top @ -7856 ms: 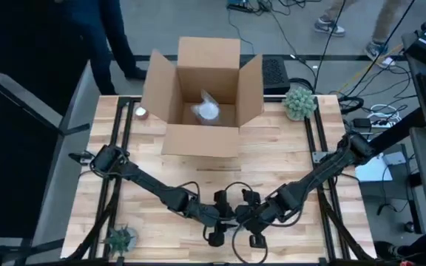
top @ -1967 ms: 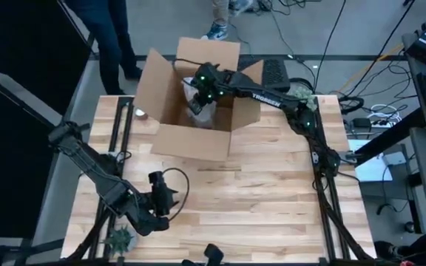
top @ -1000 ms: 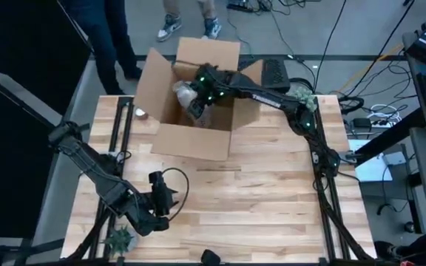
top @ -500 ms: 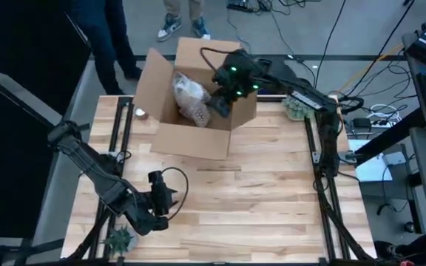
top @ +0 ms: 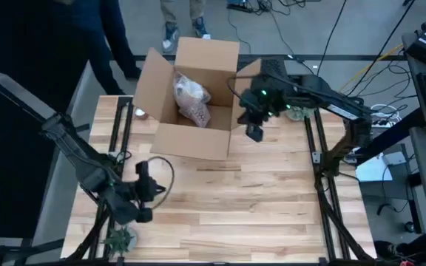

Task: Wrap mug
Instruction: Return to Home Position

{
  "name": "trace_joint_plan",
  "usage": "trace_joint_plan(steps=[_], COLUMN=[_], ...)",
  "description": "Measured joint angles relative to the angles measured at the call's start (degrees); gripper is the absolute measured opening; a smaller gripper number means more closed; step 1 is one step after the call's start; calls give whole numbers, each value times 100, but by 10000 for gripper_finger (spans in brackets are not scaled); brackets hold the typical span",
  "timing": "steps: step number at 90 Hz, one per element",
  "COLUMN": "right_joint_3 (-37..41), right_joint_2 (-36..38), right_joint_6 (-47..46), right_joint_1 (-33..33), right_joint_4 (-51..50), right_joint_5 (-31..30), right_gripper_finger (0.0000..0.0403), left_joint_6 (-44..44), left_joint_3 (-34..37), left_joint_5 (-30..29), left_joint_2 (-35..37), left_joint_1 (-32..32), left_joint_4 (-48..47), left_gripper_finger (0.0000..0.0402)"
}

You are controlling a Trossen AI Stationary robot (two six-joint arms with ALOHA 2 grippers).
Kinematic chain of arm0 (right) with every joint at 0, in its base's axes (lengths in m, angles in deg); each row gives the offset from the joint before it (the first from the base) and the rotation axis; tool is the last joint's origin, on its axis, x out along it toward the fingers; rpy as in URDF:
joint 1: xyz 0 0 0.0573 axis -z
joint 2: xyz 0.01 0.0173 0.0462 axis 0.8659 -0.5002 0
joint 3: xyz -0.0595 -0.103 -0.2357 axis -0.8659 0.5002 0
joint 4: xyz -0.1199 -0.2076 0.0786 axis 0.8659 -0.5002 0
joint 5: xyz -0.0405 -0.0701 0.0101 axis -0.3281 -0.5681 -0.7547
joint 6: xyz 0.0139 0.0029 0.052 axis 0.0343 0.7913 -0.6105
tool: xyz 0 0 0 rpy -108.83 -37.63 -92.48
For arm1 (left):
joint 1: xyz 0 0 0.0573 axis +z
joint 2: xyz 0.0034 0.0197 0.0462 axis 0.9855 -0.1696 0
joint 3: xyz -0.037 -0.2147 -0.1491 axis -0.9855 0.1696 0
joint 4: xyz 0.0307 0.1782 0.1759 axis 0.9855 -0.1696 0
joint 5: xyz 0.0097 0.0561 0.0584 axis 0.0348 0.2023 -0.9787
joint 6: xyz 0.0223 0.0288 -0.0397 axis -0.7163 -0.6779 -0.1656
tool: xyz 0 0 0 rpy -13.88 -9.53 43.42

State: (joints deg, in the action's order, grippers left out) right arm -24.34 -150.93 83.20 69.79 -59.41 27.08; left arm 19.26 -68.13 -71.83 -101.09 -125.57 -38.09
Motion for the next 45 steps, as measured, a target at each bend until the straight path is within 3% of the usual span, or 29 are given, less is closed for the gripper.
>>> trace_joint_plan(steps=[12, 25, 45], right_joint_3=[1947, 3951, 6476], right_joint_2=[1236, 2387, 3338], right_joint_6=[-325, -654, -853], right_joint_1=[-243, -453, -498], right_joint_4=[1302, 2868, 5718], right_joint_5=[31, 61, 671], right_gripper_finger=[6, 2, 1], left_joint_6=[169, 59, -359], left_joint_3=[628, 1626, 2993], left_joint_5=[133, 230, 250], left_joint_2=[919, 1933, 2964], left_joint_1=[-67, -83, -83], left_joint_4=[206, 1164, 2660], left_gripper_finger=[0, 0, 0])
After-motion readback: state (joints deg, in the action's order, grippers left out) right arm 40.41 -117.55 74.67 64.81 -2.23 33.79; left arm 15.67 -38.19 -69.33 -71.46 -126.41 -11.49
